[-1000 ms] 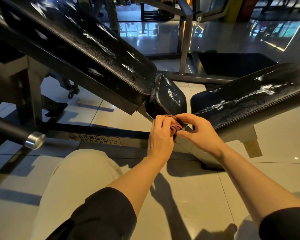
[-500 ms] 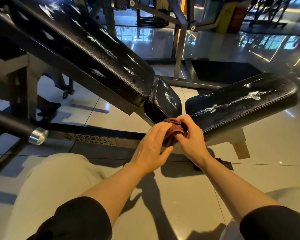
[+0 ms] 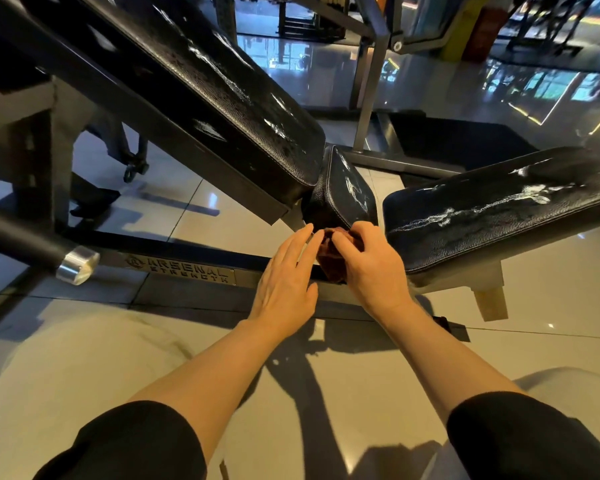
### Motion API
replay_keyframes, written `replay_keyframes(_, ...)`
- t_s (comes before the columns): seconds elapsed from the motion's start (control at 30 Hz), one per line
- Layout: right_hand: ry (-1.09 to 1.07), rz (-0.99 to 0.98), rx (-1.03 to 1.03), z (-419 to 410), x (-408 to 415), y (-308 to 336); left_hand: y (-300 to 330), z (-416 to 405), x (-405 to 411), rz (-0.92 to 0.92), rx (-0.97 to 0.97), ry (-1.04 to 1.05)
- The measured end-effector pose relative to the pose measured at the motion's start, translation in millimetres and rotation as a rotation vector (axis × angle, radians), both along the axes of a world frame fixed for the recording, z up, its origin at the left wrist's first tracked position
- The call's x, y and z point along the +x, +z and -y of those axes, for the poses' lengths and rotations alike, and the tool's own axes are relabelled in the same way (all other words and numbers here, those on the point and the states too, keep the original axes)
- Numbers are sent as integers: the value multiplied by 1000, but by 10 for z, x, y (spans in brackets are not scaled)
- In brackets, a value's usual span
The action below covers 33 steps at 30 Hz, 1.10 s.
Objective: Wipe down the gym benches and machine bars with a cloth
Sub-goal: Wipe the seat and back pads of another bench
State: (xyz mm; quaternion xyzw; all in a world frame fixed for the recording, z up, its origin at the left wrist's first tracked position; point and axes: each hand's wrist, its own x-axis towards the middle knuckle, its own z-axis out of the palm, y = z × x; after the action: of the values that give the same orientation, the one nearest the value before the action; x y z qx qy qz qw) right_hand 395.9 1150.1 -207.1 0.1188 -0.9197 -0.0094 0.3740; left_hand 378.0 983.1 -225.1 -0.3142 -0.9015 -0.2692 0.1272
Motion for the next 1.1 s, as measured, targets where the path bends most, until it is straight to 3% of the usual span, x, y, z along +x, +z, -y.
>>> replay_keyframes(0.27,-116,212,-139,-270,291,-342,-118,-200,52,27,-228,21)
replay_keyframes(0.4,-29,85,-119,-88,206,-155,-116,-259,76,63,-214,25)
replay_keyframes(0.73,-156,140,-225,-259,205,-326,-131,-226,32,40,-234,12)
replay_keyframes(0.9,-51,60,-212,-141,158,-175,-115,-229,50,49,-200,9)
replay_keyframes(1.1,-148,204,-177,-310,220,-316,-102,-203,43,38,-223,16)
